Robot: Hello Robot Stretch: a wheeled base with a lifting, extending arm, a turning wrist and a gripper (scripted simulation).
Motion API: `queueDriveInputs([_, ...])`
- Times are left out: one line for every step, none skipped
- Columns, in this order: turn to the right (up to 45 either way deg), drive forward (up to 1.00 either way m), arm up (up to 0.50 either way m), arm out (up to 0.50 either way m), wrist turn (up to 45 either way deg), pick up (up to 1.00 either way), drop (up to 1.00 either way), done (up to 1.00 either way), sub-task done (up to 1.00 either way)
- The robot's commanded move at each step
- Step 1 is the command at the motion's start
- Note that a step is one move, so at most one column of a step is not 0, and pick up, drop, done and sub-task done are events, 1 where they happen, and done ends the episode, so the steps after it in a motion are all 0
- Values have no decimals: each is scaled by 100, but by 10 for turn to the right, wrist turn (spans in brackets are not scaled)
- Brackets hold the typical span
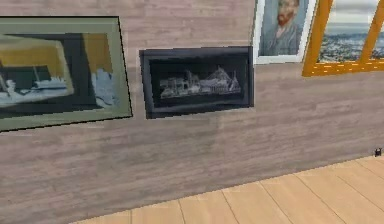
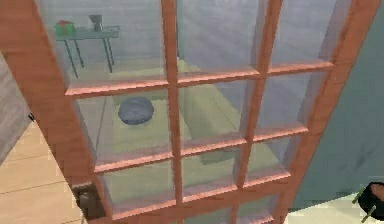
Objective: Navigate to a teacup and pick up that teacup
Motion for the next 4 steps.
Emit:
queueDriveInputs([0, 25, 0, 0, 0, 0, 0, 0, 0])
queueDriveInputs([240, 0, 0, 0, 0, 0, 0, 0, 0])
queueDriveInputs([0, 45, 0, 0, 0, 0, 0, 0, 0])
queueDriveInputs([450, 0, 0, 0, 0, 0, 0, 0, 0])
